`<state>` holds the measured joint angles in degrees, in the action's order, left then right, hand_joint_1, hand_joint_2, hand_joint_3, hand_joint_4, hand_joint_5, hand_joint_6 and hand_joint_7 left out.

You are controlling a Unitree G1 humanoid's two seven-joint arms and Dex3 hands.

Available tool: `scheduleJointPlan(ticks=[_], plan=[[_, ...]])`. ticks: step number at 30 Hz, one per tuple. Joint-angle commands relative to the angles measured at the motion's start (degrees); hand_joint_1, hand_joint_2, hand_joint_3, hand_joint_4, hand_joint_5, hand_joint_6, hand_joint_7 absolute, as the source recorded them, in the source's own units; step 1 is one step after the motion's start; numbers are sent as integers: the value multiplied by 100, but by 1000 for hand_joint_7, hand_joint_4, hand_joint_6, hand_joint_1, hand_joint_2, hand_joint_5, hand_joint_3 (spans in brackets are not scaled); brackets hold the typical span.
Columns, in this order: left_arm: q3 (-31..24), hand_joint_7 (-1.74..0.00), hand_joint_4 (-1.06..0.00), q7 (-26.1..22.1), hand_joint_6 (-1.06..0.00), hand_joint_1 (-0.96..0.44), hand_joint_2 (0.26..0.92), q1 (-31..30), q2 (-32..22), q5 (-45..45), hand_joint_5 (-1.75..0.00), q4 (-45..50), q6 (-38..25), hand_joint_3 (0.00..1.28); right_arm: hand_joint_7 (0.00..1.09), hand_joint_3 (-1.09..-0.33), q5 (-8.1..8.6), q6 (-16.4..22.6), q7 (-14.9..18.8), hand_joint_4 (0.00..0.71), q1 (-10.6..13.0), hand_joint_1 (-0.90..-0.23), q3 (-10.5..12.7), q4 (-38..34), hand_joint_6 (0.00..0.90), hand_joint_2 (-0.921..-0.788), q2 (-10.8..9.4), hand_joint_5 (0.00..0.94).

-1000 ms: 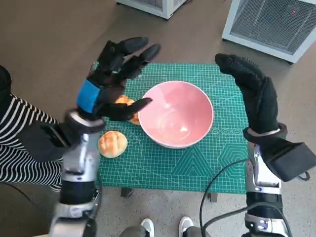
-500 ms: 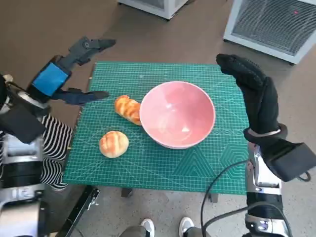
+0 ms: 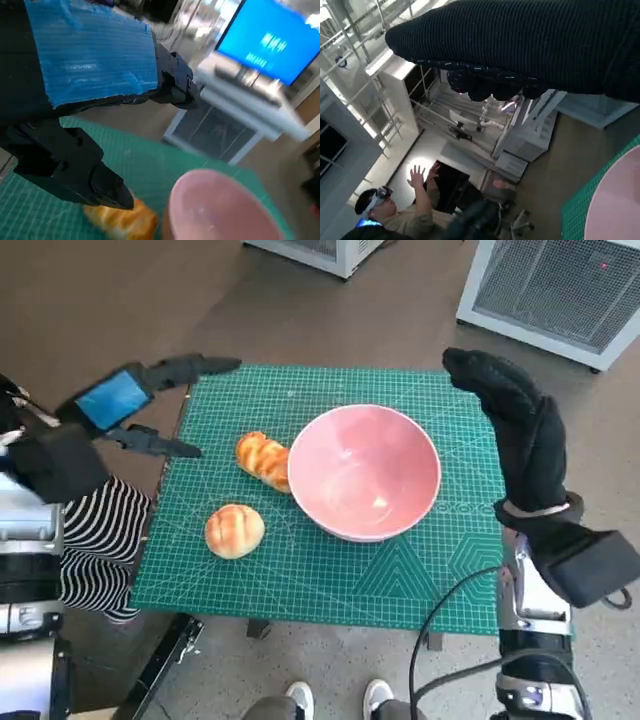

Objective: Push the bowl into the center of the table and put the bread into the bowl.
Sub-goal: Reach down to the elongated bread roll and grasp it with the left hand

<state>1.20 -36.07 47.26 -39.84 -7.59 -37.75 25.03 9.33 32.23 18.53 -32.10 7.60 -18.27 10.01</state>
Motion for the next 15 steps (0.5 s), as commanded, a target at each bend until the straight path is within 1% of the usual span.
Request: scheduleJointPlan(ticks=[1, 10, 15], plan=[[265, -55, -289, 149, -445, 125, 756, 329, -47, -416, 0, -352, 84, 11, 524, -702, 35, 6, -56, 239, 165, -846, 20, -113, 100, -921, -26, 1], [770, -23, -268, 496, -438, 38, 757, 805, 221, -1006, 0, -1382, 242, 6, 523, -701, 24, 56, -79, 240, 217, -847, 21, -136, 102, -921, -14, 1], [1013, -14, -261, 632, -431, 26, 765, 1048, 411, -1242, 0, -1841, 287, 9, 522, -702, 25, 59, -83, 240, 255, -846, 26, -107, 103, -921, -1, 1]])
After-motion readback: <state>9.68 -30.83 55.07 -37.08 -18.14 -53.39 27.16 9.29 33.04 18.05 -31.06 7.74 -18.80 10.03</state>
